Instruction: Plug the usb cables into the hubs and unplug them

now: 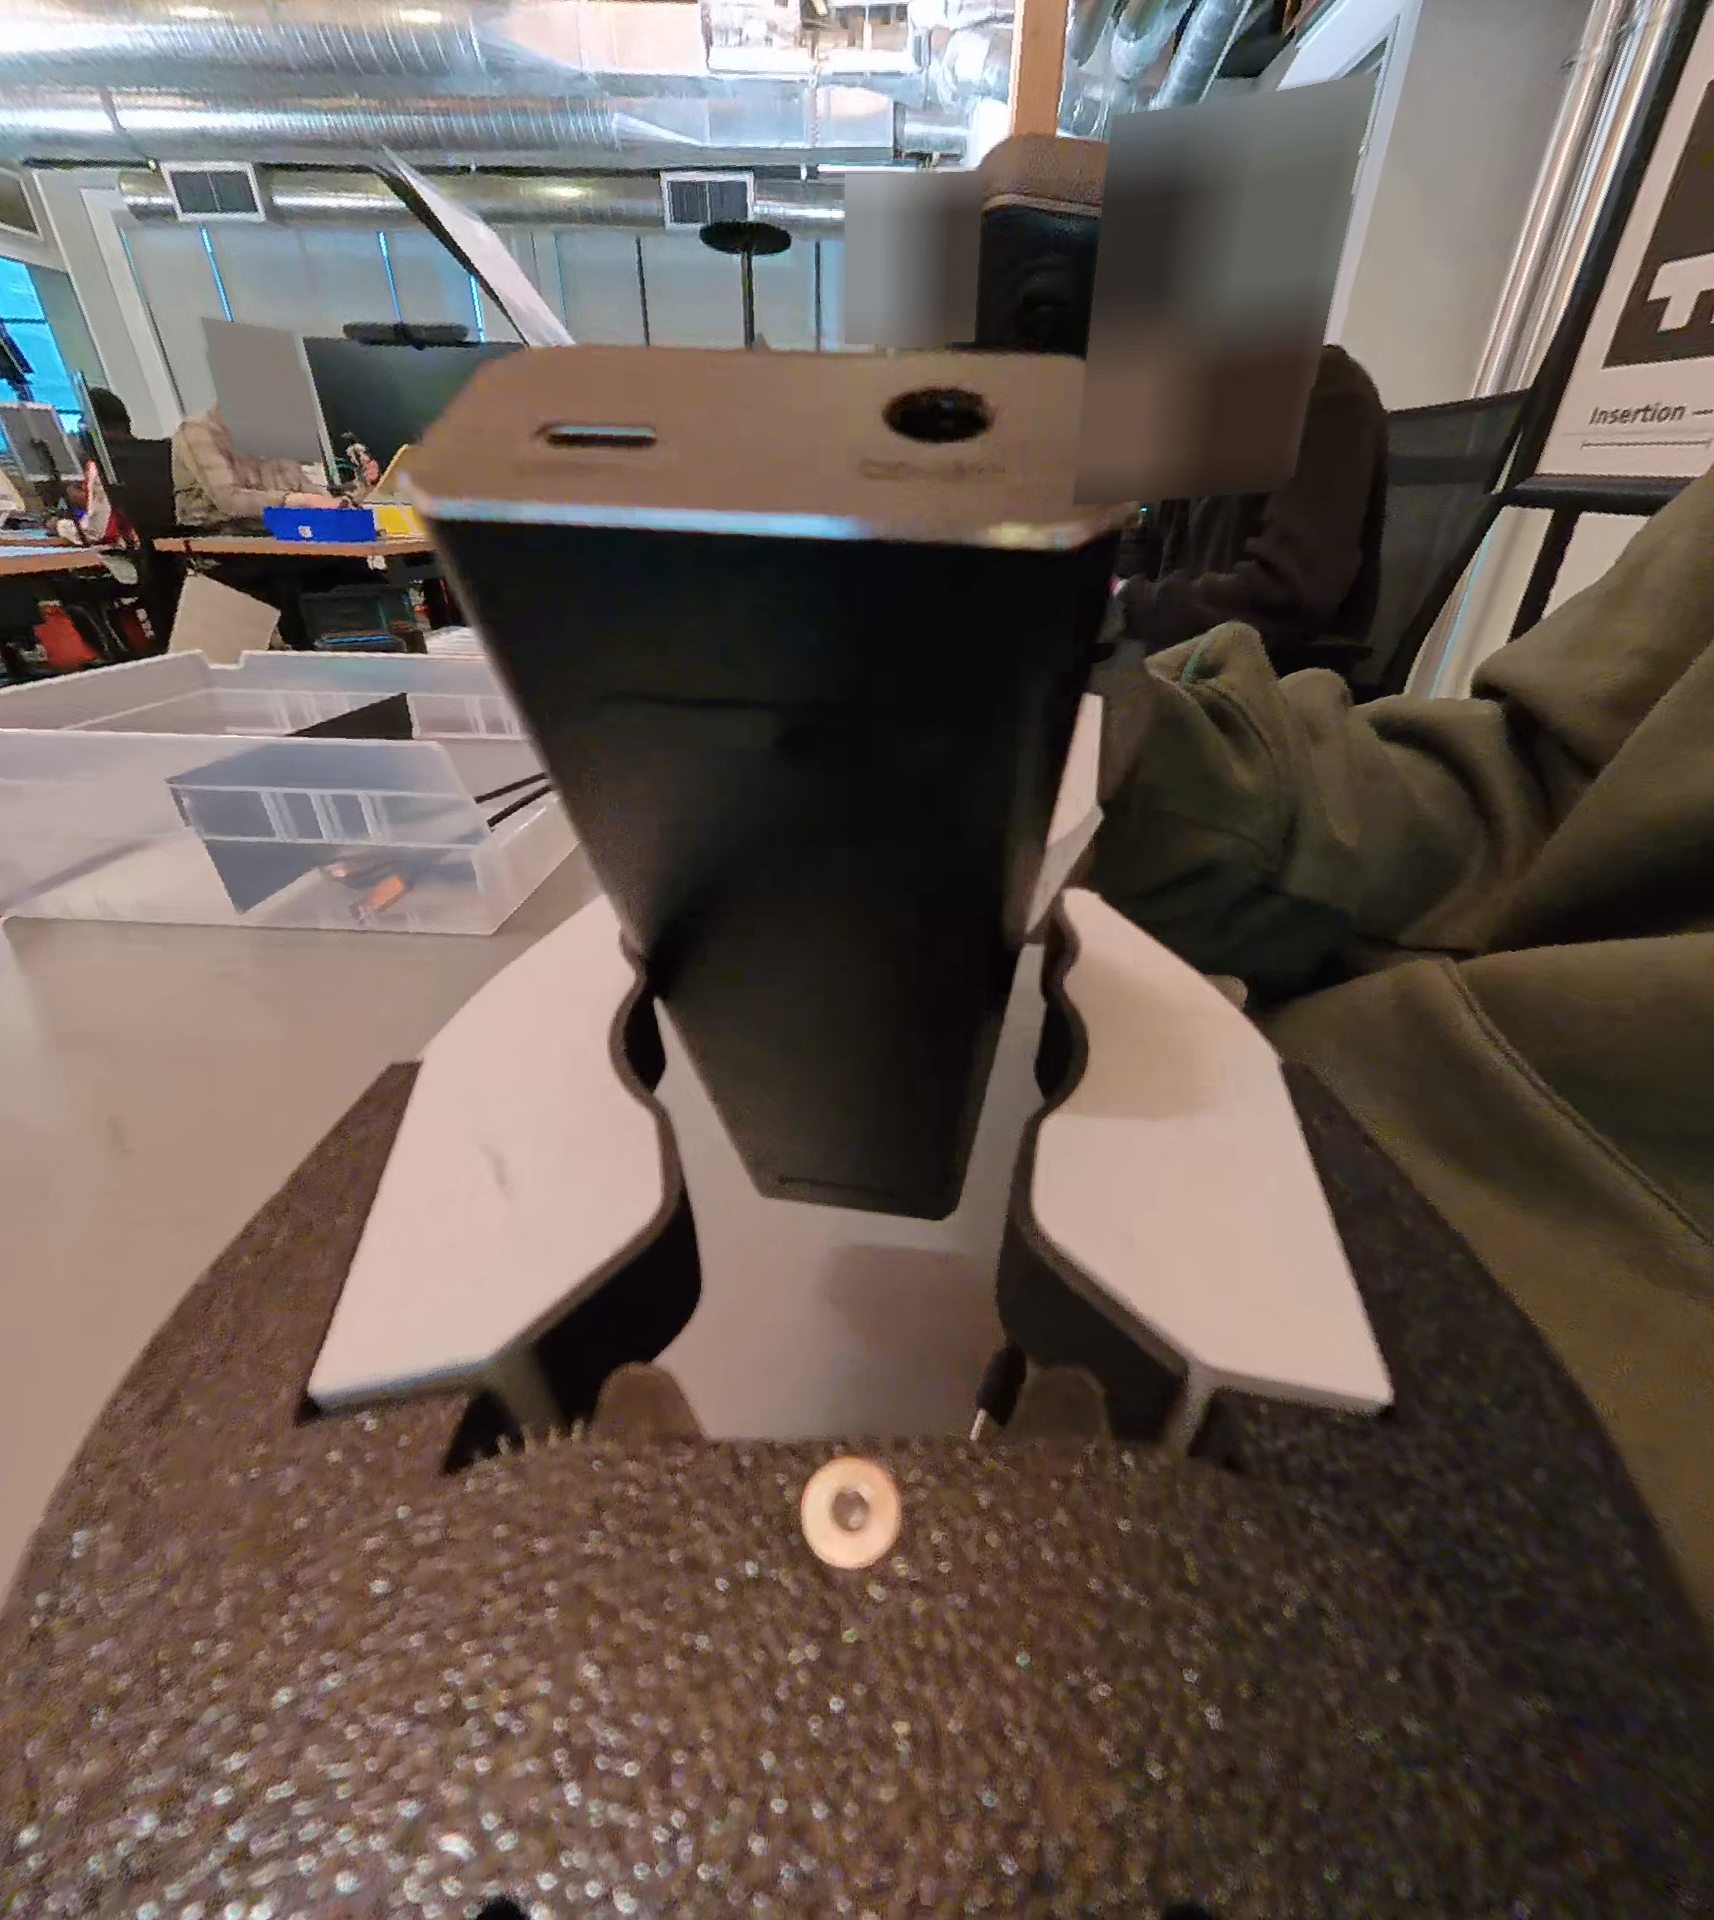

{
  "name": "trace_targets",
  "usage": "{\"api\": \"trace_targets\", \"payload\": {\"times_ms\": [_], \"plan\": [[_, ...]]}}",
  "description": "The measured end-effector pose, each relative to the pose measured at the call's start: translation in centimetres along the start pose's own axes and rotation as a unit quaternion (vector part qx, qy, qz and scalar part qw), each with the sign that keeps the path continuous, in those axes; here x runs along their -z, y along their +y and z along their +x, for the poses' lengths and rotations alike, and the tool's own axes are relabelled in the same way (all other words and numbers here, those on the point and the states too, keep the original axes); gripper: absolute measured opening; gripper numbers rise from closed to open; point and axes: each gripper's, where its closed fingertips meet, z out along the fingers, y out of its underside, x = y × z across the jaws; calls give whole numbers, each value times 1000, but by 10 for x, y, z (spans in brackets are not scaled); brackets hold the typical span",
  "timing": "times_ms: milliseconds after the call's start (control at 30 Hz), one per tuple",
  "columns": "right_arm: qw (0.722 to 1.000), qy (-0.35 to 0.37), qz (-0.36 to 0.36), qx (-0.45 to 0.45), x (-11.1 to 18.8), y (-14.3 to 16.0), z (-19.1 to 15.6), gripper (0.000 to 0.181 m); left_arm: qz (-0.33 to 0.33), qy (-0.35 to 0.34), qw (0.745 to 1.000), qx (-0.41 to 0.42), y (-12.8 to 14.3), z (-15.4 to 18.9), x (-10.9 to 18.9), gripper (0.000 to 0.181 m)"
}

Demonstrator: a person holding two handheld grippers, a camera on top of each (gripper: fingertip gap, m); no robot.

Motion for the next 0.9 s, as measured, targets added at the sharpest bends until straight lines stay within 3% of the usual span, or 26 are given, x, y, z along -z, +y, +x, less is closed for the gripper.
{"api": "trace_targets", "payload": {"times_ms": [133, 300, 633, 900], "plan": [[999, -9, 36, -13, 5, -9, 0, 15, -14, 9, 1000, 11, 8, 1, -1, 68], [998, -22, 57, -8, 8, -16, -5, 15, 23, 42, 998, 43, -1, 7, 1, 60], [997, 3, 41, -61, 8, -7, 8, 16, -14, -25, 1000, -13, 4, -9, 0, 59], [999, -5, -18, -30, 9, 4, 7, 15, -59, -41, 996, -51, 12, -10, -2, 59]]}}
